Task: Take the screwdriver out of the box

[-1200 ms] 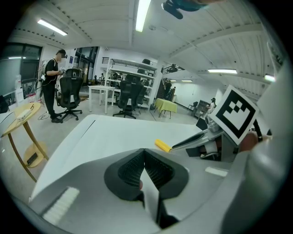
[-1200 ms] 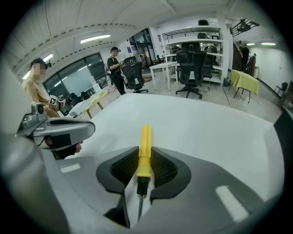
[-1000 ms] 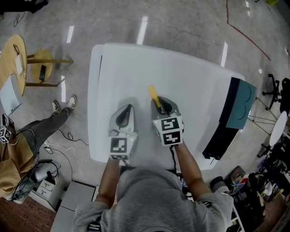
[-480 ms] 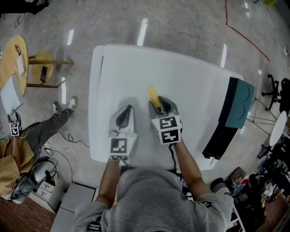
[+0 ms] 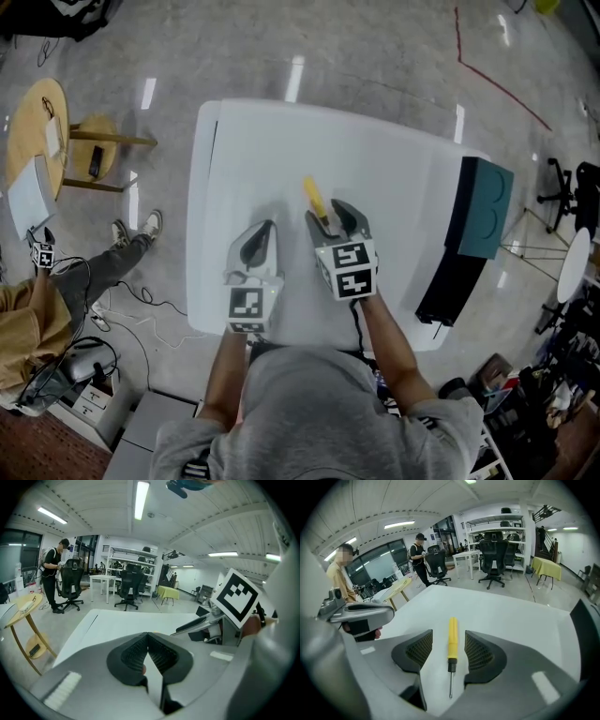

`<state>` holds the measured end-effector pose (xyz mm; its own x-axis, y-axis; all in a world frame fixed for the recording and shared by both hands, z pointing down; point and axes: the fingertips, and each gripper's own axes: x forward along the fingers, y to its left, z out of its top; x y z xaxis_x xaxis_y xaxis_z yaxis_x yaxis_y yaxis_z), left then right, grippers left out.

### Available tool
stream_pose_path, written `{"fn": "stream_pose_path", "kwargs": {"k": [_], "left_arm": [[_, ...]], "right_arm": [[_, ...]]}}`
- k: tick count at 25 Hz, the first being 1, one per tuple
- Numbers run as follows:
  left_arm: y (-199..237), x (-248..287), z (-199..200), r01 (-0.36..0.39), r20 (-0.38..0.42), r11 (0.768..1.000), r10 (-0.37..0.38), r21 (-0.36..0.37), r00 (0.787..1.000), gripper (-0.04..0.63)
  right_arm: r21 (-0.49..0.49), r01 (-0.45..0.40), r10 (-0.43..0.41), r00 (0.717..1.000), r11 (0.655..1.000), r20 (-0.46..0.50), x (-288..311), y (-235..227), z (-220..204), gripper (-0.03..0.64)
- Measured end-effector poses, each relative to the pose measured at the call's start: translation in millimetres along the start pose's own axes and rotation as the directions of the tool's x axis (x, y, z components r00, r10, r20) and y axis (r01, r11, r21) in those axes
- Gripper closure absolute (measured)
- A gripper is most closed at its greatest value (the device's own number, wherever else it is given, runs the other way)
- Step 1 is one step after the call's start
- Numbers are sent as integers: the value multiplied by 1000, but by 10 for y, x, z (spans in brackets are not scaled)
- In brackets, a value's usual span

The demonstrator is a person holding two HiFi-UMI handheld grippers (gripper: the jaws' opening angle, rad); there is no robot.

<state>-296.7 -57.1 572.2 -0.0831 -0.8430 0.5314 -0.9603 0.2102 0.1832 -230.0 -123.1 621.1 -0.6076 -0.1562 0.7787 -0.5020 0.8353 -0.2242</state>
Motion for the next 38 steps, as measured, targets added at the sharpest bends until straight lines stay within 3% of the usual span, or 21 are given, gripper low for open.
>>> {"fn": "stream_pose_path", "kwargs": {"k": [16, 28, 38], "left_arm": [[-532, -616, 414, 4, 139, 996, -16, 84, 990, 583], [-1151, -1200, 732, 9, 253, 988, -47, 152, 966, 583], [-1647, -1647, 783, 13, 303, 978, -77, 208, 950, 584]], "right_arm": [[-72, 37, -21, 977, 997, 211, -1081, 118, 179, 448], [-70, 125, -87, 913, 990, 398, -2125, 41, 47, 517], [-57, 211, -154, 850, 976, 503, -2899, -48, -245, 586]]}}
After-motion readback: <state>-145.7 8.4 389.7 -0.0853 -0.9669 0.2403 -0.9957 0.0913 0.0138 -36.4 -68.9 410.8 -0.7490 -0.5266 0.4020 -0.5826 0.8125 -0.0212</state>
